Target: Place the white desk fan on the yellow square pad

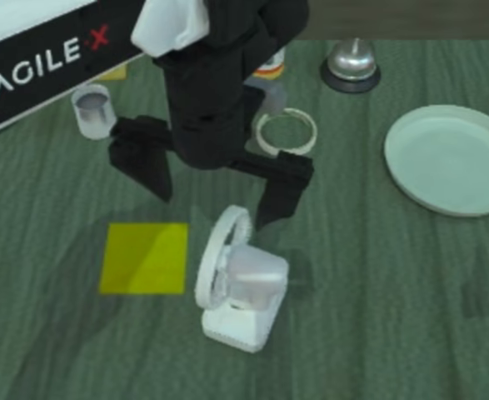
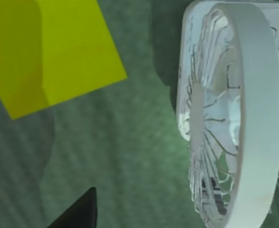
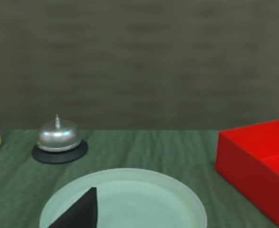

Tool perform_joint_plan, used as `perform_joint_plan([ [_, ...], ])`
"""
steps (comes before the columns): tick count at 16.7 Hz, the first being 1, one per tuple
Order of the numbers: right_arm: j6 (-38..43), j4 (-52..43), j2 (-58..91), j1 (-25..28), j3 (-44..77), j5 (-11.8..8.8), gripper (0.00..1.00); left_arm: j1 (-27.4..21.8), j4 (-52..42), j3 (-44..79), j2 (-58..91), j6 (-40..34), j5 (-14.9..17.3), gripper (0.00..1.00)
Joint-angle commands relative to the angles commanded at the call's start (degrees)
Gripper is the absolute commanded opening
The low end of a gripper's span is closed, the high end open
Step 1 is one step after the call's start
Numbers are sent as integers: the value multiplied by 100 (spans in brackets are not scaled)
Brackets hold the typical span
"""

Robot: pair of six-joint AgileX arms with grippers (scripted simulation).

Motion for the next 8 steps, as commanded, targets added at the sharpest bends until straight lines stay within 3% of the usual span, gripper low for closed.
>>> perform_joint_plan([
  [8, 0, 0, 0, 0, 0, 0, 100, 18, 607, -604, -1, 18, 0, 100],
])
